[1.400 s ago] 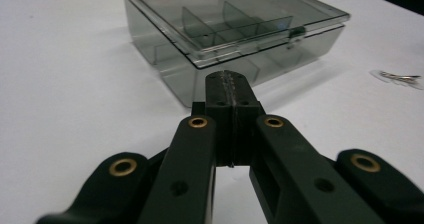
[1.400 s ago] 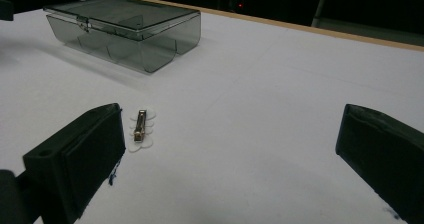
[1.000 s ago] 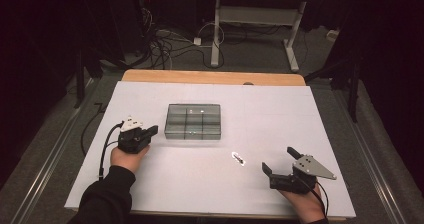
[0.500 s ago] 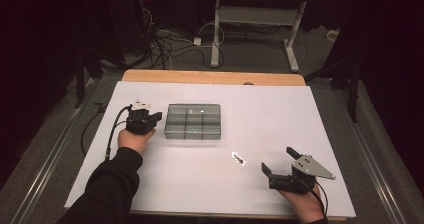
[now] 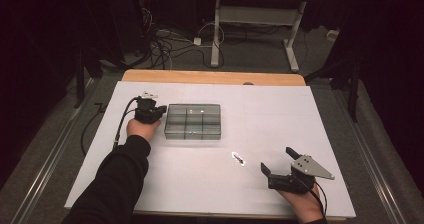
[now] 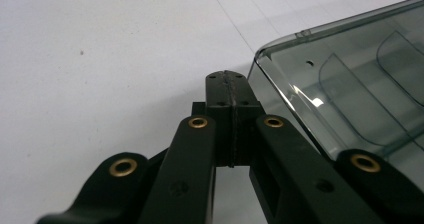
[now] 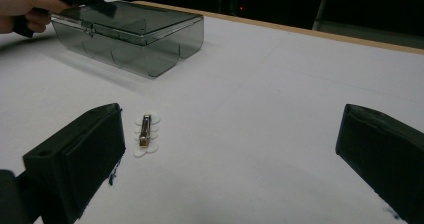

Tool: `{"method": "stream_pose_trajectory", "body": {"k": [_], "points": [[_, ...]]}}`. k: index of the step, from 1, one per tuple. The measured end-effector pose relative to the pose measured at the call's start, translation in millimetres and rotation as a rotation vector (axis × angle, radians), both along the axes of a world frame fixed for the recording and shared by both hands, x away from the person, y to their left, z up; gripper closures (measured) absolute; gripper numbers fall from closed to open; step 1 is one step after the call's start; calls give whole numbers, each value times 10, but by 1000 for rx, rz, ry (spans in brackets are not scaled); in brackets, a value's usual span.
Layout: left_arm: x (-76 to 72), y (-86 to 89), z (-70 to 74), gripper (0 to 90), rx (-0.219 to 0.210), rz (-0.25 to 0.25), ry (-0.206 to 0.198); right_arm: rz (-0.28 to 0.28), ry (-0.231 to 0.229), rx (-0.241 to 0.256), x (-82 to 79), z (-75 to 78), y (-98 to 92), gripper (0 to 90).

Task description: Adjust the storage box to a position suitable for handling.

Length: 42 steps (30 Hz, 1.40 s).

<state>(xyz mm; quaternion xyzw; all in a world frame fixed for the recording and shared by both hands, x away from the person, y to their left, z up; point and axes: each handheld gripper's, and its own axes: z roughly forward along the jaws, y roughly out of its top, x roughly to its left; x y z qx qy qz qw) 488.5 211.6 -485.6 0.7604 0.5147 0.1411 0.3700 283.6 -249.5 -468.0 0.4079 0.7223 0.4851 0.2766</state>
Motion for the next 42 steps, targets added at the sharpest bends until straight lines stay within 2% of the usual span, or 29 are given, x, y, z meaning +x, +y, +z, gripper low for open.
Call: {"method": "stream_pose_trajectory", "body": {"k": [4, 14, 16, 28, 42], "points": [[74, -14, -58, 880, -21, -3, 17, -3, -2, 0, 3, -2, -3, 2], [106, -25, -80, 881, -50, -10, 12, -10, 1, -1, 9, -8, -5, 2], [104, -36, -82, 881, -56, -23, 11, -10, 3, -2, 14, -10, -1, 3], [64, -174, -82, 881, -41, -81, 13, -7, 4, -4, 19, -13, 7, 3], [-91, -453, -73, 881, -17, -194, 43, -9, 3, -3, 20, -10, 8, 3]]}}
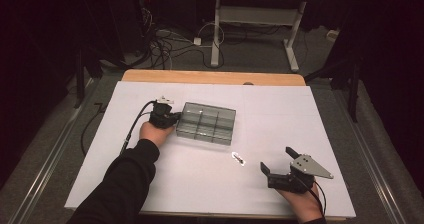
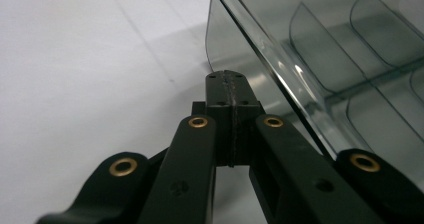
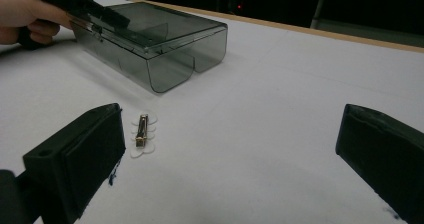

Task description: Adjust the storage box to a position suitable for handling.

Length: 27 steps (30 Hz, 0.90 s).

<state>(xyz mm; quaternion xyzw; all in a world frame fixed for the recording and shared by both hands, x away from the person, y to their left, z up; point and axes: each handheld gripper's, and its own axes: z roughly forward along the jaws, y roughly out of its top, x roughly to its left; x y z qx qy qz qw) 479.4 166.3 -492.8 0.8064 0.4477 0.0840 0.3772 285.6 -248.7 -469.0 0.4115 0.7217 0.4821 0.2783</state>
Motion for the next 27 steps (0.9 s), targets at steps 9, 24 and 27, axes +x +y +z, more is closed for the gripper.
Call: {"method": "stream_pose_trajectory", "body": {"k": [9, 24, 27], "points": [[-244, -211, 5, 882, 3, -80, 22, -6, -1, 1, -6, 6, -9, 3], [-704, -526, 40, 881, 11, -195, 2, -41, -6, 13, 10, 24, -89, 2], [-793, -588, 54, 881, 12, -219, -20, -48, -5, 16, 15, 24, -100, 3]]}}
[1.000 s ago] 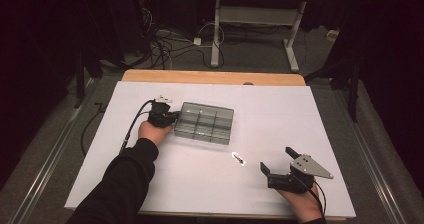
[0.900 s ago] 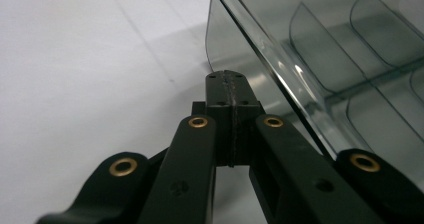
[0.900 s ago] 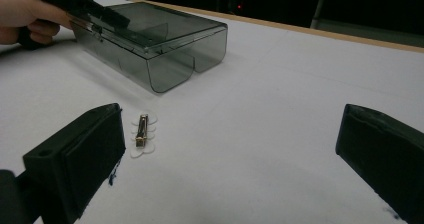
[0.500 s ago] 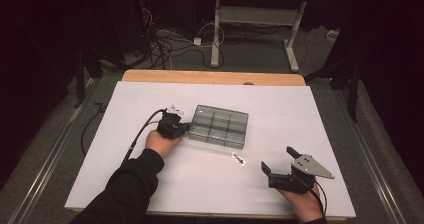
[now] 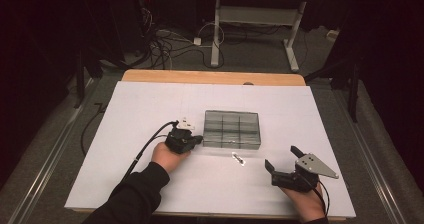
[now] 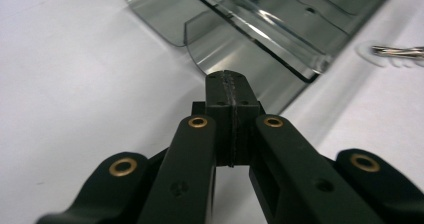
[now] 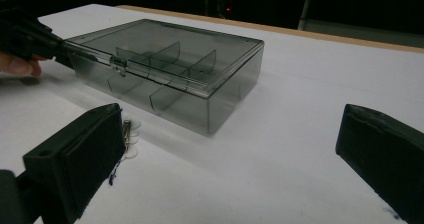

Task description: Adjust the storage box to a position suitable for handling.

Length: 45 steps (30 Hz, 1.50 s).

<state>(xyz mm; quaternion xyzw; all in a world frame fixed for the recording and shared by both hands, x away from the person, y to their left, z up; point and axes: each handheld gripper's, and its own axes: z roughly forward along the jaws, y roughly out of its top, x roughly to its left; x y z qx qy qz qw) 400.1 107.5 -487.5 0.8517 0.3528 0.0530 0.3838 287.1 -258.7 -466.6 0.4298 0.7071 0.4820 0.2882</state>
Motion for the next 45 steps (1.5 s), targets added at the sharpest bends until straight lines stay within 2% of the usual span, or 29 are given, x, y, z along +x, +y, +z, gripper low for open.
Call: {"method": "stream_pose_trajectory", "body": {"k": [1, 3, 4, 6, 8, 11, 12, 13, 14, 15, 18, 19, 20, 21, 22, 23, 24, 25, 28, 29, 32, 35, 37, 38, 39, 40, 41, 44, 45], "points": [[-47, -9, 3, 881, 3, -6, -15, -6, 7, 3, 2, 1, -13, 6], [-65, 8, 4, 881, -11, -1, -15, -8, 8, 3, 4, 1, -21, 7], [-127, 75, 11, 881, -46, 18, -21, -15, 8, 4, 7, 2, -42, 12], [-165, 125, 19, 880, -60, 23, -20, -19, 11, 7, 7, 3, -51, 23], [-309, 286, 57, 880, -96, 48, -41, -20, 30, 18, 20, 10, -82, 89], [-388, 393, 76, 879, -117, 72, -47, -22, 41, 22, 40, 18, -96, 143], [-422, 440, 85, 879, -114, 80, -58, -27, 51, 26, 74, 29, -97, 218], [-452, 481, 90, 879, -115, 86, -68, -27, 51, 26, 74, 29, -97, 218], [-493, 551, 99, 878, -119, 99, -80, -38, 61, 28, 131, 49, -89, 318], [-493, 551, 99, 878, -119, 99, -80, -38, 61, 28, 131, 49, -89, 318], [-518, 633, 89, 876, -131, 117, -92, -47, 95, 26, 262, 61, -69, 553], [-518, 652, 74, 858, -133, 128, -88, -50, 118, 16, 384, 53, -54, 674], [-501, 684, 43, 828, -144, 136, -65, -46, 125, 20, 451, 41, -52, 732], [-501, 684, 43, 827, -144, 136, -65, -46, 125, 20, 451, 41, -52, 732], [-491, 698, 32, 827, -137, 136, -67, -51, 143, -1, 588, 10, -28, 848], [-491, 698, 32, 819, -137, 136, -67, -51, 143, -1, 588, 10, -28, 848], [-490, 710, 39, 795, -141, 133, -81, -54, 163, -24, 718, -28, -1, 900], [-490, 710, 39, 779, -141, 133, -81, -54, 163, -24, 718, -28, -1, 900], [-477, 730, 38, 733, -127, 133, -102, -52, 190, -58, 952, -79, 62, 900], [-477, 730, 38, 722, -127, 133, -102, -52, 190, -58, 952, -79, 62, 900], [-467, 754, 37, 635, -134, 130, -98, -43, 211, -74, 1170, -82, 129, 900], [-471, 760, 42, 584, -136, 121, -98, -48, 221, -84, 1278, -71, 150, 900], [-472, 762, 41, 565, -132, 120, -98, -56, 232, -100, 1378, -68, 163, 900], [-472, 763, 39, 557, -130, 120, -98, -61, 237, -96, 1492, -51, 140, 900], [-472, 764, 37, 557, -128, 121, -99, -61, 237, -96, 1492, -51, 140, 900], [-472, 768, 36, 557, -128, 124, -101, -69, 246, -99, 1613, -35, 114, 900], [-472, 768, 36, 558, -128, 124, -101, -69, 246, -99, 1613, -35, 114, 900], [-470, 775, 39, 557, -129, 128, -113, -31, 256, -141, 1795, -48, 184, 900], [-470, 775, 39, 557, -129, 128, -113, -31, 256, -141, 1795, -48, 184, 900]]}}
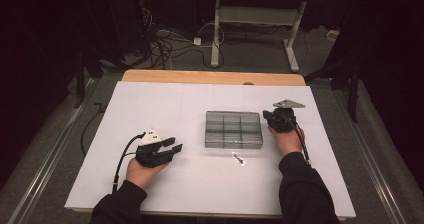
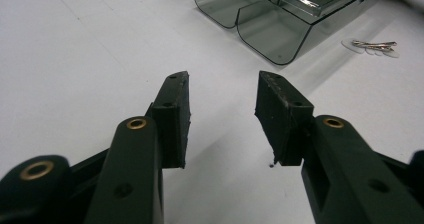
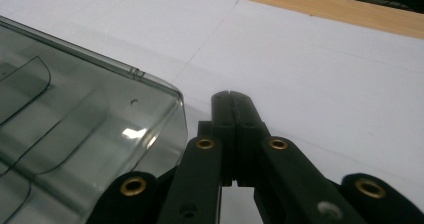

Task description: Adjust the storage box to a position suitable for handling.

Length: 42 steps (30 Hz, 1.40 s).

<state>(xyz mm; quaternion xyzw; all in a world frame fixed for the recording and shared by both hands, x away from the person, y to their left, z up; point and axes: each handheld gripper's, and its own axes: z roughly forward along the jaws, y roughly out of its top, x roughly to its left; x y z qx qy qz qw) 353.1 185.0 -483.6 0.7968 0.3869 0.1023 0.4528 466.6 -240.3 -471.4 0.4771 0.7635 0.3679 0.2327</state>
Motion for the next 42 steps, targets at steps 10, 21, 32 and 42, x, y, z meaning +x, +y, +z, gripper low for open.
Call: {"method": "stream_pose_trajectory", "body": {"k": [10, 21, 32, 42], "points": [[5, 62, 0, 557, -7, 18, 4, 67, 25, 35, 175, -64, 59, 900], [12, 77, -2, 556, -3, 26, 7, 148, 46, 31, 127, -62, 151, 900], [21, 150, 14, 483, -7, 68, -3, 197, 58, 21, -9, -48, 344, 900], [18, 131, 11, 427, -8, 73, -14, 195, 53, 38, -9, -75, 456, 900]]}}
